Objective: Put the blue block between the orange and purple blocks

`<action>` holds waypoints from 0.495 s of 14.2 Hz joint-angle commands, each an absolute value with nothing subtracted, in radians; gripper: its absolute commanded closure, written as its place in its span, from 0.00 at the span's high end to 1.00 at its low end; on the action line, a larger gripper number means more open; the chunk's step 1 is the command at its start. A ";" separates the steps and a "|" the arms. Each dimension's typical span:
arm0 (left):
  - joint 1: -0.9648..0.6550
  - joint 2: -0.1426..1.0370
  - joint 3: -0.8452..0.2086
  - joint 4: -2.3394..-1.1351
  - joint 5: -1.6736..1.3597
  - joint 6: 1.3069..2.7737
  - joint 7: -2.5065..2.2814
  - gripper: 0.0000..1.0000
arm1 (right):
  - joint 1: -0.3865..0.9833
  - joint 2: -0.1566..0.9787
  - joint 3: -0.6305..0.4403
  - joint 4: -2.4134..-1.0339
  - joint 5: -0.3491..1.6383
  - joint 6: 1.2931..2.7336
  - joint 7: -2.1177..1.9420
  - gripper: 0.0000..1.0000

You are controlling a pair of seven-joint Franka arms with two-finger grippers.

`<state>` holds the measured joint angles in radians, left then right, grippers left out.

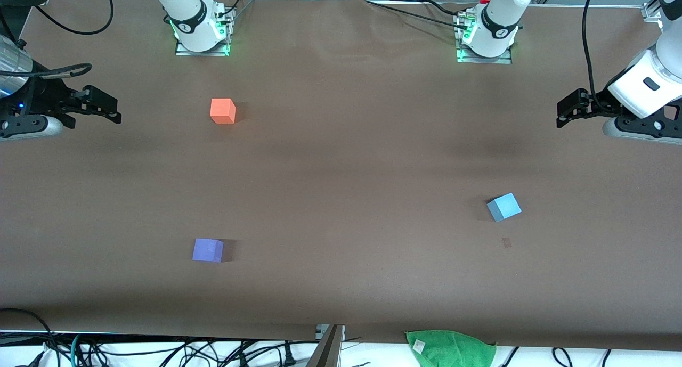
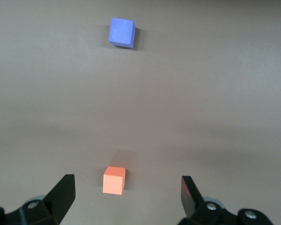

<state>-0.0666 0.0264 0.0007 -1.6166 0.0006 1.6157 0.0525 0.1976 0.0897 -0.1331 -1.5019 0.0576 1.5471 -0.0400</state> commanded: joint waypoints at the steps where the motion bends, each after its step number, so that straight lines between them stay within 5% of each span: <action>1: -0.071 0.038 0.003 -1.600 0.017 1.601 0.074 1.00 | 0.196 0.097 -0.130 -1.480 0.074 1.543 -0.051 1.00; 7: -0.071 0.038 0.003 -1.601 0.017 1.606 0.074 1.00 | 0.198 0.097 -0.130 -1.480 0.071 1.542 -0.052 1.00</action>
<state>-0.0666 0.0329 0.0007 -1.6167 0.0006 1.6155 0.0527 0.1995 0.0897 -0.1305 -1.5019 0.0577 1.5474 -0.0415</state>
